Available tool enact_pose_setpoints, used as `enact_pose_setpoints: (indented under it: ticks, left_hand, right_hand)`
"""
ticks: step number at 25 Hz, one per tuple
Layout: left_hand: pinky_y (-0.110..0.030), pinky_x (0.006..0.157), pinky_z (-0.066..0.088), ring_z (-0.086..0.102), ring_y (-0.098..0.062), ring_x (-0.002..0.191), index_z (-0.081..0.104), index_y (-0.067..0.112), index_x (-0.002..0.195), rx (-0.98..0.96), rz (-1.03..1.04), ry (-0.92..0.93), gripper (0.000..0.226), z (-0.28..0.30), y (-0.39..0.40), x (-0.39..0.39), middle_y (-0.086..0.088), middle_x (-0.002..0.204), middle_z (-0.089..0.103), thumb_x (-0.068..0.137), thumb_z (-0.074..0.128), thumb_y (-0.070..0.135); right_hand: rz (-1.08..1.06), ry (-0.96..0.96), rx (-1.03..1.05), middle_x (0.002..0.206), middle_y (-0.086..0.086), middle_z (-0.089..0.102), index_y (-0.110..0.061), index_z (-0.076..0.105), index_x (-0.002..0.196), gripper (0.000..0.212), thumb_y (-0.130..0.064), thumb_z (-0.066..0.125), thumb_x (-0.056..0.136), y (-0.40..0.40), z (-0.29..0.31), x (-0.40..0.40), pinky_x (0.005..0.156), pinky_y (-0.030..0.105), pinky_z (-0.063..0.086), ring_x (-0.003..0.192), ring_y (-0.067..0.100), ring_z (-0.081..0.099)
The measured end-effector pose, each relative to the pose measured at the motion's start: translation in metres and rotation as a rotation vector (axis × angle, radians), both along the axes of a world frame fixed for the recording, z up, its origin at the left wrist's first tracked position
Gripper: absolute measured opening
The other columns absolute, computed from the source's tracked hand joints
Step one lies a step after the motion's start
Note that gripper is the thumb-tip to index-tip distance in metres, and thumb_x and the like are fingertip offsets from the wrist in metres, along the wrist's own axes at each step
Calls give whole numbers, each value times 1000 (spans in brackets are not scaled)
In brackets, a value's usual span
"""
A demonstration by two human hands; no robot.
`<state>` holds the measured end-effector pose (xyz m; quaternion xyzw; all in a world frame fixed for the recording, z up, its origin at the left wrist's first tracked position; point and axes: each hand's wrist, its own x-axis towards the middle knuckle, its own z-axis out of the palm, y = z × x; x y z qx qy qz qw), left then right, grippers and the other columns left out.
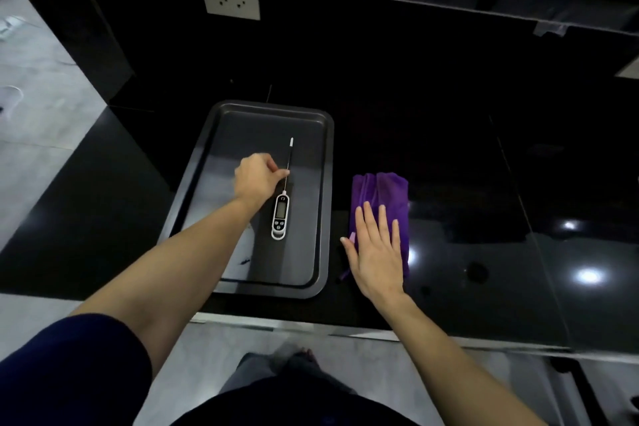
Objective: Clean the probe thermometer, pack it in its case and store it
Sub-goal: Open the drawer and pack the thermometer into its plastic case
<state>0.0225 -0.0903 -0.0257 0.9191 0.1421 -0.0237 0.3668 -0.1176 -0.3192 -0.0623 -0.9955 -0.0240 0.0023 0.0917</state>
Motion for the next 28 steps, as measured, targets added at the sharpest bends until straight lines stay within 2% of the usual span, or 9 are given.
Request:
enact_pose_setpoints:
  ticks: [4, 8, 11, 16, 19, 21, 24, 26, 28]
  left_hand:
    - [-36, 72, 57, 70, -19, 70, 65, 27, 74, -5, -33, -68, 27, 9, 18, -35, 9, 73, 70, 75, 73, 52]
    - [-40, 71, 58, 70, -19, 67, 67, 25, 74, -96, -92, -97, 31, 8, 41, -92, 7, 70, 70, 72, 72, 56]
    - [-41, 66, 59, 69, -22, 63, 68, 22, 73, -197, -134, -121, 29, 10, 56, -139, 2, 67, 69, 73, 74, 50]
    - [-21, 48, 48, 64, -12, 50, 68, 23, 73, -443, -189, -131, 20, -4, 81, -224, 3, 62, 64, 77, 76, 40]
    - [-21, 48, 50, 64, -14, 54, 69, 19, 83, -605, -153, -72, 11, -34, 89, -268, -3, 68, 64, 82, 74, 29]
    - [-23, 49, 52, 64, -14, 55, 68, 17, 92, -708, -81, 19, 10, -60, 89, -291, -5, 71, 63, 85, 72, 22]
    - [-27, 56, 58, 66, -18, 61, 63, 10, 98, -894, 215, 206, 14, -98, 88, -309, -9, 78, 65, 90, 66, 21]
    - [-35, 71, 59, 66, -24, 77, 60, 7, 105, -1012, 443, 358, 25, -120, 87, -307, -12, 88, 64, 94, 61, 29]
    - [-40, 87, 54, 61, -27, 94, 54, 5, 119, -1011, 538, 454, 42, -140, 83, -298, -12, 104, 59, 97, 52, 40]
  right_hand:
    - [-56, -78, 66, 165, -1, 10, -16, 18, 157, 65, -50, 20, 102, 12, -1, -36, 124, 45, 4, 154, 24, -1]
    - [-42, -44, 38, 166, 3, 9, -14, 12, 158, 64, -46, 23, 103, 32, -11, -81, 125, 45, 5, 153, 24, -2]
    - [-35, 5, 5, 167, 6, 10, -11, 15, 157, 64, -44, 29, 104, 47, -16, -112, 125, 44, 4, 153, 24, -1]
    - [-56, 5, -72, 166, 7, 15, -11, 15, 157, 67, -48, 25, 103, 65, -29, -143, 124, 42, 6, 154, 25, 8]
    - [-76, -37, -83, 166, 6, 19, -11, 18, 157, 67, -49, 24, 102, 68, -34, -145, 124, 43, 9, 154, 26, 12]
    - [-89, -66, -78, 165, 6, 21, -11, 20, 157, 68, -50, 25, 102, 70, -39, -145, 124, 45, 12, 153, 27, 14]
    - [-101, -117, -82, 165, 5, 22, -12, 21, 157, 69, -52, 25, 102, 70, -46, -146, 124, 45, 12, 153, 27, 15]
    - [-107, -130, -81, 165, 4, 21, -13, 20, 157, 69, -53, 27, 101, 69, -49, -145, 124, 43, 9, 153, 26, 15]
    - [-119, -157, -83, 165, 4, 22, -13, 21, 157, 70, -54, 31, 101, 70, -53, -144, 124, 42, 8, 153, 26, 15]
